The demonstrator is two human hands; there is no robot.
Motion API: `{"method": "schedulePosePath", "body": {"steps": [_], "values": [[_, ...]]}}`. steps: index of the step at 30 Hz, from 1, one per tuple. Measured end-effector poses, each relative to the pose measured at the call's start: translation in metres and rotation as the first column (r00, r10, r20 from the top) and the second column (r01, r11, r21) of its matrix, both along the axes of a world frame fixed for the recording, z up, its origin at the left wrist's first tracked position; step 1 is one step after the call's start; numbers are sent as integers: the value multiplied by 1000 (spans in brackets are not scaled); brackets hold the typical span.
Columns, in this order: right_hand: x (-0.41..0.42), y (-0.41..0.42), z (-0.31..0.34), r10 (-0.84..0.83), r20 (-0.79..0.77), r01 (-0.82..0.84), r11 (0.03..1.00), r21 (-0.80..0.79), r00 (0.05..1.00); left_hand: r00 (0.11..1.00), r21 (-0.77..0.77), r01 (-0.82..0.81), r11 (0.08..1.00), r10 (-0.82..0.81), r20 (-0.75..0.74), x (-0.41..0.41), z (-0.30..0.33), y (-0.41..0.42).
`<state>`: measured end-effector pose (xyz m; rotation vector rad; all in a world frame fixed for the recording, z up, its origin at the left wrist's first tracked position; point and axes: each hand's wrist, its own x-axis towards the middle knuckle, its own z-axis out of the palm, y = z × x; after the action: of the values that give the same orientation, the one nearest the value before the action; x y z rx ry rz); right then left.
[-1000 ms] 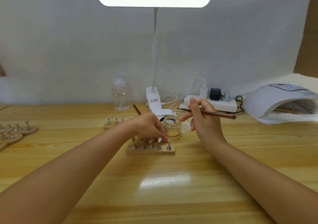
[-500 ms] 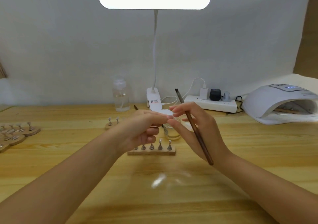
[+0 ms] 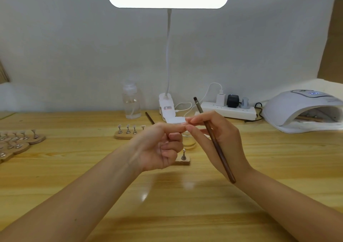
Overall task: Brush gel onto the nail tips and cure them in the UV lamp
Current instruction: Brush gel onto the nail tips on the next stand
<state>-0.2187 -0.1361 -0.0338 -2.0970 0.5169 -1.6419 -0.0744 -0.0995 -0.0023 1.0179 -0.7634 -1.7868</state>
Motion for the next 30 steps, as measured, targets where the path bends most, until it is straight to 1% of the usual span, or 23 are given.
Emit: {"method": "schedulePosePath", "body": {"steps": [3,5,7,8,9,10,11,12,13,14,16,18,19,21,25,30], "values": [[0,1,0,-6,-3,6,1000,-11,1000,999,-18,5,1000,-4,43,0,-1,1],[0,0,-1,-20,-16,19,1000,-25,1000,993,-57,-1,998,8,117,0,0,1],[-1,-3,-3,-30,-40,29,999,-26,999,969,-122,-20,992,49,242,3,1,1],[-2,-4,-5,-36,-57,36,999,-17,998,937,-177,-31,984,90,338,6,2,0],[-3,-6,-6,-45,-81,44,999,-4,996,876,-254,-32,967,149,459,9,2,0],[-5,-9,-7,-54,-111,55,998,7,992,778,-342,-9,940,222,588,12,1,-1],[-7,-11,-9,-64,-152,66,998,8,986,654,-427,38,903,300,694,16,0,-1],[-9,-14,-10,-72,-205,73,997,-3,976,535,-492,104,865,368,760,18,-3,-2],[-12,-16,-12,-76,-260,74,997,-18,963,438,-521,175,836,407,801,19,-6,-1],[-14,-17,-14,-74,-308,69,997,-29,948,359,-512,238,825,415,836,19,-9,-1],[-16,-19,-16,-72,-384,61,997,-43,921,242,-457,326,827,394,886,15,-18,-1],[-17,-20,-17,-90,-441,63,995,-77,893,139,-437,363,823,416,899,10,-24,-3],[-17,-20,-18,-92,-462,60,995,-84,882,102,-443,364,819,438,893,8,-26,-5],[-17,-21,-18,-87,-504,48,995,-89,859,77,-463,347,816,467,881,6,-28,-7],[-16,-21,-19,-92,-554,30,992,-120,828,118,-492,347,799,484,867,6,-29,-9],[-16,-22,-18,-60,-567,3,995,-100,822,114,-510,346,787,504,856,6,-31,-12]]}}
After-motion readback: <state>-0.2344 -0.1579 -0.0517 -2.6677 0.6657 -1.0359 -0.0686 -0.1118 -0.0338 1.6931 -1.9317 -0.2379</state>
